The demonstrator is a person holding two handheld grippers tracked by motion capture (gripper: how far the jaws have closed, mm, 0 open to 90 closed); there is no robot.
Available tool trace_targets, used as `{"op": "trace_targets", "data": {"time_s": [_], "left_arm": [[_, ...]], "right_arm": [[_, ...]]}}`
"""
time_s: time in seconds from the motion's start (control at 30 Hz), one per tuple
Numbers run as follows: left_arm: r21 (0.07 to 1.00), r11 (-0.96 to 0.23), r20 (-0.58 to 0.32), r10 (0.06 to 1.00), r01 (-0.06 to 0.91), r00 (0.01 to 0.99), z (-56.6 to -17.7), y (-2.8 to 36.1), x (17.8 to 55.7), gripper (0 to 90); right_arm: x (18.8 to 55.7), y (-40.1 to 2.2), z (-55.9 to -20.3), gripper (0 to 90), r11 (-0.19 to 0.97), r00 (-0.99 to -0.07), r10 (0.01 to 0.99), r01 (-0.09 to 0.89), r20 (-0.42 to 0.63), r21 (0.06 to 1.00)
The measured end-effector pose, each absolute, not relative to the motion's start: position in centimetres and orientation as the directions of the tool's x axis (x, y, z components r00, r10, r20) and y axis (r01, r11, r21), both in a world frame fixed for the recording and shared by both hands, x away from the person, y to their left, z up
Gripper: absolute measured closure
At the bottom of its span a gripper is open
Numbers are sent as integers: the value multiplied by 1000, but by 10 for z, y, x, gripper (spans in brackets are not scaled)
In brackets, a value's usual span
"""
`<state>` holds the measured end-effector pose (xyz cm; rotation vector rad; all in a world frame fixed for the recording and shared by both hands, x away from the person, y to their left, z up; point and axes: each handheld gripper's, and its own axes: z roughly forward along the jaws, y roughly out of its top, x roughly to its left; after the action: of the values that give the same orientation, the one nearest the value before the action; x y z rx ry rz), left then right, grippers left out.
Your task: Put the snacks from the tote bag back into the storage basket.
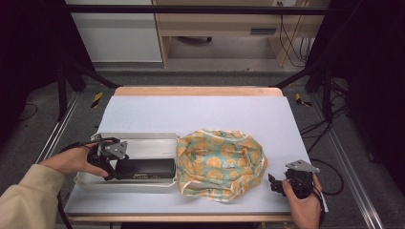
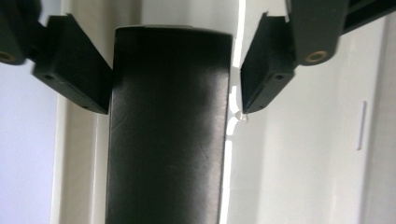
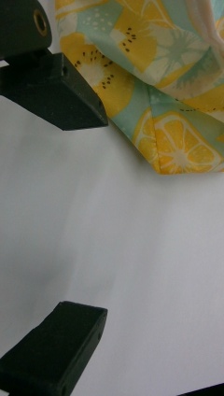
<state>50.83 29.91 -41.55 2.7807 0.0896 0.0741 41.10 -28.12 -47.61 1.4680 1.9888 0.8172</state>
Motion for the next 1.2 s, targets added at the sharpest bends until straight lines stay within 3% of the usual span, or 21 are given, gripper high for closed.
{"op": "trace_targets", "data": {"time_s": [0.57,1.2], "left_arm": [[455,-878,99,216,148,971,-386,290,500,82],[530,-816,108,337,233,935,-372,274,495,62]], "right_arm": [[411,-281,-475,84,224,-266,962,636,-63,739],[410,-281,-475,84,222,-268,962,630,-60,744]]}}
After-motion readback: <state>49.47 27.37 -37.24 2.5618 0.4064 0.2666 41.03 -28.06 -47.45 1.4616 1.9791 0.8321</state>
